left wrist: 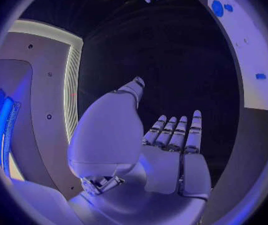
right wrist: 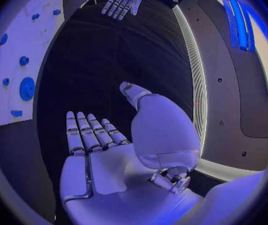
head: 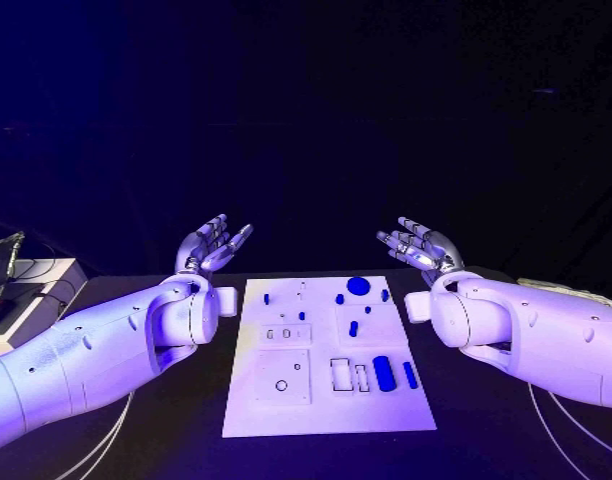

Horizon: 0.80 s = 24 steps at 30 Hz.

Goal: Assemble the parts on the task board

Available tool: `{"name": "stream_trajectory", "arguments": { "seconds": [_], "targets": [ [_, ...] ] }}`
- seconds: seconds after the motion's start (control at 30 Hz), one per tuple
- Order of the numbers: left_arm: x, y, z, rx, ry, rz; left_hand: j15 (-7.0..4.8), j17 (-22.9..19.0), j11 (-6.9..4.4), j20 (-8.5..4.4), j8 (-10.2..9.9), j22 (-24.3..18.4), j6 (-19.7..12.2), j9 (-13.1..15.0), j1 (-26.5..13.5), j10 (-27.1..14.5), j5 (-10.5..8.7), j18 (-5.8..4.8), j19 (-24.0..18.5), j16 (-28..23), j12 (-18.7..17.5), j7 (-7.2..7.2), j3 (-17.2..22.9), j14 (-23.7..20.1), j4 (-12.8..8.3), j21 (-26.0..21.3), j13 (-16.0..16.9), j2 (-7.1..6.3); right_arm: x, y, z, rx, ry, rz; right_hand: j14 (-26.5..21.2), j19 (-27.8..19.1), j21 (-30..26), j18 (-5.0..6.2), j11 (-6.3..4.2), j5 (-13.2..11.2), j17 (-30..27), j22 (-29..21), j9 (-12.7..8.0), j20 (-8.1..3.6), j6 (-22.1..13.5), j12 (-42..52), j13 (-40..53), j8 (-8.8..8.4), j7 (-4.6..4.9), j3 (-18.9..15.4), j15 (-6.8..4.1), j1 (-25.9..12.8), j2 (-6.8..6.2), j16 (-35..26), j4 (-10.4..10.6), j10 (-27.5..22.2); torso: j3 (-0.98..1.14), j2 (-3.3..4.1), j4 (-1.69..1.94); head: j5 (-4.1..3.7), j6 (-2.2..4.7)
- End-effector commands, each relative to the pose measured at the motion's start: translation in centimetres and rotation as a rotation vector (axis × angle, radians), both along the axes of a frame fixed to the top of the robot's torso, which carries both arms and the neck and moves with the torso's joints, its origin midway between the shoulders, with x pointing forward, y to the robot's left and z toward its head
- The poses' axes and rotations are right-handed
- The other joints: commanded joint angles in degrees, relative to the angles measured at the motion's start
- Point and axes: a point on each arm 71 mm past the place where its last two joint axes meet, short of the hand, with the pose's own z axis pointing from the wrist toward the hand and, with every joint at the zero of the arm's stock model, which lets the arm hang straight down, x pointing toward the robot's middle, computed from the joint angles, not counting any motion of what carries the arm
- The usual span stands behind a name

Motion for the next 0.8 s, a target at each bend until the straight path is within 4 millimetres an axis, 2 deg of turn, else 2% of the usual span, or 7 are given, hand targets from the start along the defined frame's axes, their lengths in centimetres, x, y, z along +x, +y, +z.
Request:
{"name": "stream_trajectory", "arguments": {
  "seconds": [0.03, 0.2, 0.23, 0.27, 0.4, 0.47, 0.8],
  "targets": [
    [0.7, -0.5, 0.1, -0.013, -0.008, -0.121, 0.3, 0.16, 0.28, 0.5, 0.45, 0.14, 1.08, 0.22, 3.26, 1.09, 0.38, 1.44, 1.22, 0.44, 0.4, 4.43, 0.57, 1.1, 0.85, 0.45, 0.15, -0.35, 0.6, 0.7, -0.1, 0.013, 0.055, 0.148, 2.12, 1.93, 0.55, 1.3, 0.44, 0.28, 0.28, 0.27, 0.27, 0.49, 1.57, 0.4, 0.2, 0.56, 9.17, 1.23, 0.28, 3.55, -0.31, 0.5, -0.46, 1.93, 0.0, 0.0, 0.0, 0.0, 0.0],
    [1.2, -0.2, 0.1, -0.013, -0.01, -0.124, 0.36, 0.38, 0.85, 0.66, 0.77, 0.17, 2.18, 0.45, 3.54, 2.57, 0.36, 1.73, 0.99, 0.8, 0.65, 4.93, 0.78, 2.44, 0.75, 0.53, 0.32, 0.57, 1.0, 0.4, 0.1, 0.003, 0.062, 0.163, 6.62, 5.4, 1.43, 1.89, 0.1, -0.75, 0.84, 0.68, 0.78, 0.45, 4.88, 0.78, 0.49, 1.28, 9.1, 1.82, -0.25, 5.92, -0.56, 1.2, -2.52, 6.17, 0.0, 0.0, 0.0, 0.0, 0.0],
    [1.2, 0.0, 0.1, -0.027, -0.017, -0.156, 0.47, 0.69, 1.22, 0.73, 1.12, 0.2, 3.41, 0.73, 3.71, 4.16, 0.36, 1.95, 1.05, 1.26, 0.88, 5.22, 1.06, 4.34, 0.64, 0.61, 0.47, 1.01, 1.3, -1.0, 0.7, -0.191, -0.05, 0.189, 10.29, 7.38, 1.94, 2.31, -0.18, -1.05, 1.3, 0.89, 1.21, 0.41, 7.62, 1.15, 0.72, 1.96, 9.05, 2.1, -0.68, 6.88, -0.66, 1.91, -3.34, 9.45, -0.1, 0.07, 0.02, -0.63, -2.29],
    [1.2, 0.1, 0.2, -0.029, -0.019, -0.16, 0.56, 1.02, 1.49, 0.78, 1.47, 0.35, 4.63, 1.0, 3.82, 5.77, 0.37, 2.15, 2.31, 1.74, 1.07, 5.41, 1.38, 6.41, 0.54, 0.84, 0.59, 1.39, 1.4, -1.1, 0.8, -0.23, -0.072, 0.19, 12.77, 8.81, 2.31, 2.61, -0.37, -1.28, 1.61, 1.02, 1.47, 0.4, 9.26, 1.35, 0.84, 2.38, 8.99, 2.27, -0.96, 7.37, -0.73, 2.4, -3.78, 11.58, -0.11, 0.06, 0.04, -0.65, -2.41],
    [1.0, 0.5, 0.3, -0.027, -0.024, -0.178, 0.36, 4.18, 3.25, 0.83, 5.88, 2.13, 18.67, 4.22, 3.94, 26.12, 0.33, 2.94, 19.57, 6.94, 4.63, 5.34, 3.19, 26.49, -0.61, 4.71, 2.08, 2.56, 1.7, -1.3, 1.2, -0.389, -0.16, 0.214, 29.43, 24.69, 7.0, 5.63, -2.74, -2.32, 3.78, 2.77, 4.37, 0.18, 26.83, 4.38, 1.87, 7.42, 7.35, 4.06, -3.94, 9.87, -1.4, 6.54, -6.11, 31.61, -0.17, 0.1, -0.03, -0.64, -3.1],
    [0.8, 0.6, 0.4, -0.021, -0.026, -0.192, -1.46, 5.43, 1.58, 0.41, 9.14, 2.72, 28.35, 6.3, 3.86, 35.46, 0.42, 4.25, 24.8, 9.41, 6.78, 5.94, 4.12, 32.4, -1.17, 6.91, 2.57, 2.61, 1.7, -1.3, 1.3, -0.459, -0.196, 0.231, 33.11, 28.1, 8.36, 6.18, -3.78, -2.51, 4.15, 3.0, 5.18, -0.4, 32.56, 4.23, 1.63, 8.89, 6.5, 5.39, -5.09, 10.09, -2.12, 7.59, -6.48, 35.26, -0.17, 0.21, -0.06, -0.67, -3.41],
    [-0.8, 0.9, 1.9, 0.019, -0.041, -0.299, -8.79, 16.22, -3.71, -7.32, 13.06, 6.63, 38.04, 8.54, 3.66, 52.15, 0.57, 4.46, 43.61, 21.46, 6.89, 2.27, 10.01, 53.52, -3.38, 17.24, 2.28, 0.7, 1.7, 0.2, 2.8, -0.823, -0.375, 0.341, 58.88, 45.36, 28.11, 5.75, -9.49, -2.96, 11.87, 13.95, 6.36, -10.47, 43.13, 2.4, 1.78, 10.81, 1.95, 3.67, -13.82, 11.42, -3.0, 18.64, -8.77, 51.31, 0.0, 2.36, -0.1, -0.92, -3.6]
  ]
}}
